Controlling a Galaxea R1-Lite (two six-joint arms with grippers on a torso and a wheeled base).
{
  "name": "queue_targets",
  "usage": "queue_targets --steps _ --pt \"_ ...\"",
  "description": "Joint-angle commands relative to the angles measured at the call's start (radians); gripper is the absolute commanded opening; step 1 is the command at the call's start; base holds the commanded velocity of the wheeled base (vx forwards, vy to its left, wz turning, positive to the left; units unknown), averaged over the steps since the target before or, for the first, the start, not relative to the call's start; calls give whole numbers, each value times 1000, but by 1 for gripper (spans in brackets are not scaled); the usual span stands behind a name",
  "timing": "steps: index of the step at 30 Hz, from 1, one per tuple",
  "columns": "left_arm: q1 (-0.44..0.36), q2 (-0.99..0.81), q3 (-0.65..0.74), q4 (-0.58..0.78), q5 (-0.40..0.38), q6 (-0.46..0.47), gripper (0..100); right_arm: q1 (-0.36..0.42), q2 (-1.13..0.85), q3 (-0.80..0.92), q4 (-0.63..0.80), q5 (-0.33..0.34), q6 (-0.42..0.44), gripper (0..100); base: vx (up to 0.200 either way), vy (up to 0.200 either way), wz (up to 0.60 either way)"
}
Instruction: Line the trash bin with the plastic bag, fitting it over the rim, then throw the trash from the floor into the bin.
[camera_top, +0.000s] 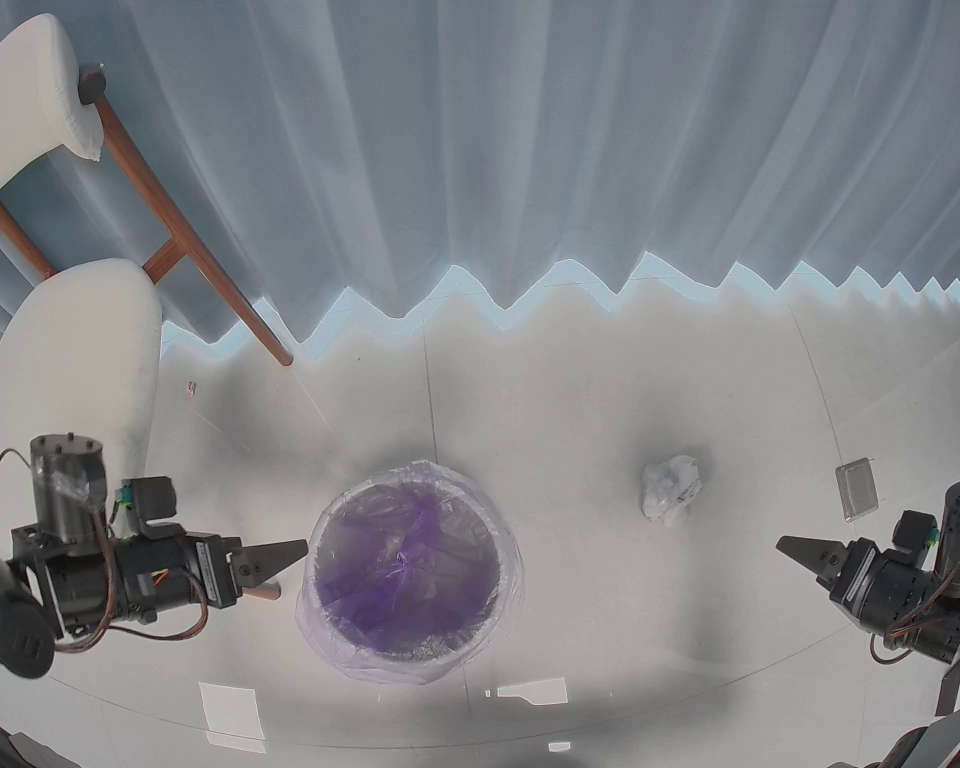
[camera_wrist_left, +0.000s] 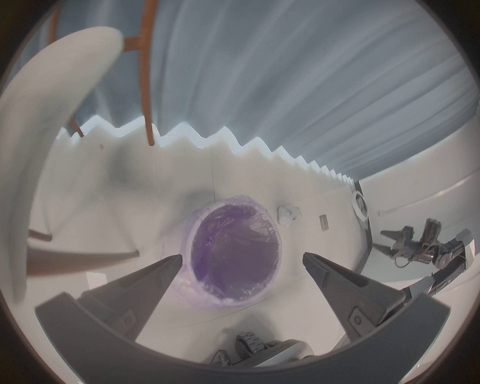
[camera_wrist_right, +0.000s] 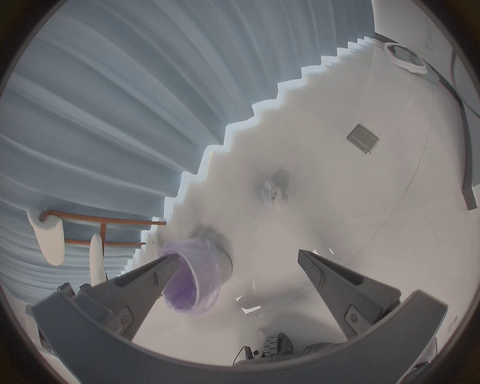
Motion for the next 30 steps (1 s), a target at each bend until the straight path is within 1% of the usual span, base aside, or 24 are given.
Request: queue_targets --steps 1,3,4,8,12,14,18,20,26,30 --pt "49 -202 209 -152 32 -75 100 109 240 -55 -21 16 -4 100 -200 0 0" --pt "55 -223 224 -157 32 -77 100 138 305 -81 -55 16 -4 100 -200 0 0" --pt "58 -244 233 -153 32 -80 100 155 357 -104 -95 16 -4 100 -200 0 0" --pt "78 -267 237 -147 33 -81 100 187 514 -183 -196 12 -16 100 -200 0 0" --pt "87 -264 227 -158 32 -81 100 210 632 -275 -203 10 -25 100 -200 0 0" --pt "95 -263 227 -158 30 -80 100 226 685 -310 -208 10 -24 100 0 0 0" --pt "145 -263 229 -158 21 -81 100 258 787 -368 -213 10 -22 100 0 0 0" --pt "165 -264 229 -158 21 -83 100 272 845 -399 -237 10 -24 100 0 0 0" --pt "164 -290 235 -160 19 -75 100 282 1021 -486 -372 9 -42 100 0 0 0" --pt "179 -286 229 -181 21 -75 100 272 1103 -565 -375 9 -59 100 0 0 0"
